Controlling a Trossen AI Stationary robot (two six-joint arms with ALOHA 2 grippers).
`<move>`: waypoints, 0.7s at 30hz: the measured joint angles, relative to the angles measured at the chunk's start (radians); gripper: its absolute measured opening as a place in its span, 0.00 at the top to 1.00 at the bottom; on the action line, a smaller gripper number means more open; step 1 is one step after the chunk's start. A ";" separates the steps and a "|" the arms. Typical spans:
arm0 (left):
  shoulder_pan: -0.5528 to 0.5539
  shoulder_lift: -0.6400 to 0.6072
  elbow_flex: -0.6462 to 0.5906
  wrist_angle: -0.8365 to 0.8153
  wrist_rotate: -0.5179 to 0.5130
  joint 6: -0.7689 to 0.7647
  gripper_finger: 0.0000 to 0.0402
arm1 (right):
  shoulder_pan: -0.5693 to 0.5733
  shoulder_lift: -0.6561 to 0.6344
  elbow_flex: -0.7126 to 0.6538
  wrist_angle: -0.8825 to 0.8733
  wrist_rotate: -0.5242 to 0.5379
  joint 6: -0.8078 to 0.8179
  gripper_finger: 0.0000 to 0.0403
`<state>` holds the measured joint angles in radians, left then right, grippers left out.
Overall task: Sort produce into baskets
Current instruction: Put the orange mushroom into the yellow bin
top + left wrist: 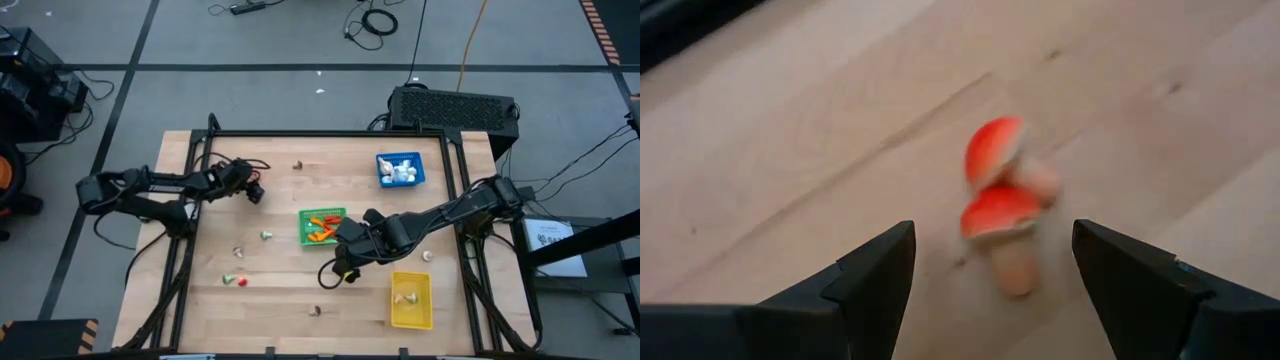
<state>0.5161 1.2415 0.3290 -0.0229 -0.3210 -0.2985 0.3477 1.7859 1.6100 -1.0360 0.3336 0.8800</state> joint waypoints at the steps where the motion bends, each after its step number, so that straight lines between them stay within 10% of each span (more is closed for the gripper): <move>1: 0.008 0.008 0.000 -0.001 0.000 0.000 0.31 | 0.000 0.000 0.000 0.000 0.000 -0.001 0.63; 13: 0.027 0.079 0.002 0.081 0.087 0.027 0.32 | 0.001 0.000 -0.001 0.001 0.000 -0.002 0.63; 21: 0.027 0.079 0.002 0.076 0.112 0.023 0.52 | 0.001 0.000 -0.001 0.010 0.002 -0.012 0.63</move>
<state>0.5430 1.3209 0.3309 0.0536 -0.2093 -0.2750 0.3489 1.7859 1.6093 -1.0257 0.3355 0.8678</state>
